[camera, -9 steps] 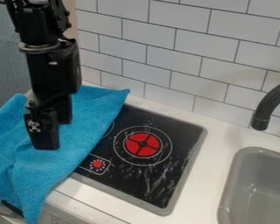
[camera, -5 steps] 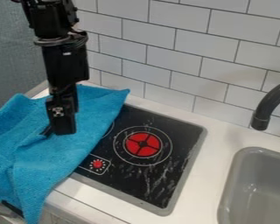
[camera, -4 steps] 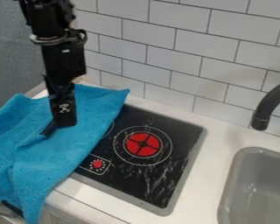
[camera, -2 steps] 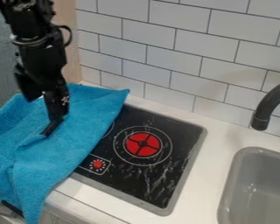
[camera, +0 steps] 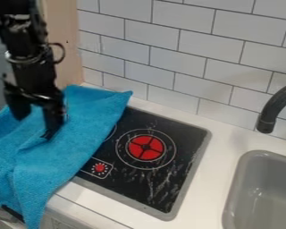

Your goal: Fold the cloth from left to right

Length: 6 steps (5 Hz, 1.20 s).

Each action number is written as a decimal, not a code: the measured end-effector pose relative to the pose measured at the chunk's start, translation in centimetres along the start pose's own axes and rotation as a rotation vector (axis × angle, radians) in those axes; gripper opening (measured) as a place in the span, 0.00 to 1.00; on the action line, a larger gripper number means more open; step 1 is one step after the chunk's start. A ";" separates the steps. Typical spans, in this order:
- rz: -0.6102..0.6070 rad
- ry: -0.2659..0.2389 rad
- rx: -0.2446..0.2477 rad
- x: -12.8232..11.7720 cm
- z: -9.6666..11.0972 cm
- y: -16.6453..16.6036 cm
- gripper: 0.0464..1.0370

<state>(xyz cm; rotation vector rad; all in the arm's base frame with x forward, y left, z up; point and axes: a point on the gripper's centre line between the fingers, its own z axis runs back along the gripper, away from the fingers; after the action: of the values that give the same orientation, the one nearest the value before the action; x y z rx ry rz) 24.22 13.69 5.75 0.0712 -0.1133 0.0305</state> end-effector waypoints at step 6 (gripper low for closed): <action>-0.020 0.027 -0.052 0.7 -3.2 0.3 0.30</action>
<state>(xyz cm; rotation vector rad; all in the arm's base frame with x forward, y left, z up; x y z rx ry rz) 25.29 14.27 2.65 0.0202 -0.0861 0.0086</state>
